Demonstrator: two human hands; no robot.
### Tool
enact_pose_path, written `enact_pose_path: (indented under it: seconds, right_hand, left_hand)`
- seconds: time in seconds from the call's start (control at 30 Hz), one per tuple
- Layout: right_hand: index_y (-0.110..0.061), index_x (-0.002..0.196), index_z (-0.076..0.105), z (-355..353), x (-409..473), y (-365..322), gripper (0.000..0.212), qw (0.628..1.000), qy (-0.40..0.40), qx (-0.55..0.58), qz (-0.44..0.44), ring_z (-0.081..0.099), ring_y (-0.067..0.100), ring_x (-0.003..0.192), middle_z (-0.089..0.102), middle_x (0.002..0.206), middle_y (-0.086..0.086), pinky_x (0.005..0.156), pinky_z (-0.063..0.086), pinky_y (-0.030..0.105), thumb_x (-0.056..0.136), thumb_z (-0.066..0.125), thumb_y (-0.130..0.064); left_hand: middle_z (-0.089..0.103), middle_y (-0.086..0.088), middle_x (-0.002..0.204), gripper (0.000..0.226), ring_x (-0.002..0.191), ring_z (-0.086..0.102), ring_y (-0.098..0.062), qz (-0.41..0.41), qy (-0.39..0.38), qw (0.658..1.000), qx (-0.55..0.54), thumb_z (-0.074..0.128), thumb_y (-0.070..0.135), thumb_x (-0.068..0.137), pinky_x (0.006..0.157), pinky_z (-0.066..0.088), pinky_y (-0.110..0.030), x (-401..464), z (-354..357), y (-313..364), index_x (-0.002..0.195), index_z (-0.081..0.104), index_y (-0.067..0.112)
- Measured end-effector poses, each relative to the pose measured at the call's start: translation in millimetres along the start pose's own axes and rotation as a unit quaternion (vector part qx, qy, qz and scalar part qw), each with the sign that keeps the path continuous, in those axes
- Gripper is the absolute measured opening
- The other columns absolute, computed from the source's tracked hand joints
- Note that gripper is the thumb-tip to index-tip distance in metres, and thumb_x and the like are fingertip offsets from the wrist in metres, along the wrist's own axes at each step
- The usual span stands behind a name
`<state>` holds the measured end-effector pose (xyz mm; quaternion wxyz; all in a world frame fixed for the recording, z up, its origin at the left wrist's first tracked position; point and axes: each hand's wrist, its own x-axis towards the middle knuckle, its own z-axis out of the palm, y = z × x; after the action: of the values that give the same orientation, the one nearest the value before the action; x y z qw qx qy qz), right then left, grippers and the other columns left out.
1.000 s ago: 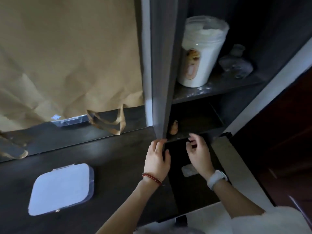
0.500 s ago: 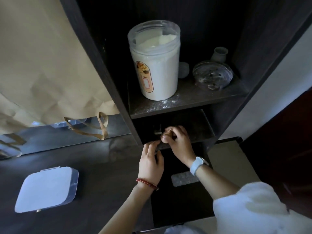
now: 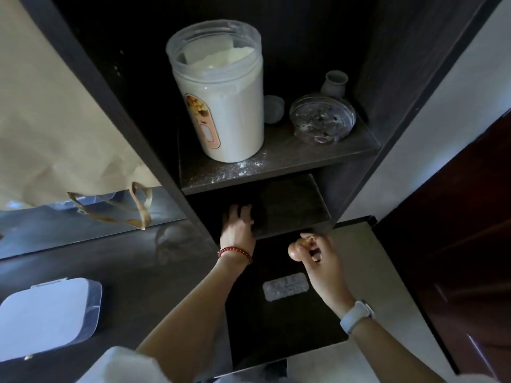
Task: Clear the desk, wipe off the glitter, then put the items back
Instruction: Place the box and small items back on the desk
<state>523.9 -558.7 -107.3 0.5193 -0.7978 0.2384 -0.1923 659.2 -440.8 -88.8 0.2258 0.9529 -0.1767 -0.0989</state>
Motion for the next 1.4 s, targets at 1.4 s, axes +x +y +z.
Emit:
enact_pose_path:
  seconds: [1.4]
  right_hand:
    - [-0.01,0.137,0.03,260.7,-39.0,-75.7,0.064,0.969,0.006,-0.236,-0.078,0.053,0.028,0.117,0.043,0.136,0.015,0.085,0.054,0.037,0.082,0.061,-0.005]
  left_hand:
    - [0.045,-0.008,0.136,0.043,0.128,0.039,-0.021,-0.007,0.029,0.991,-0.128,0.056,0.016,0.086,0.104,0.031,-0.029,-41.9,-65.2,-235.7,0.128,0.046,0.011]
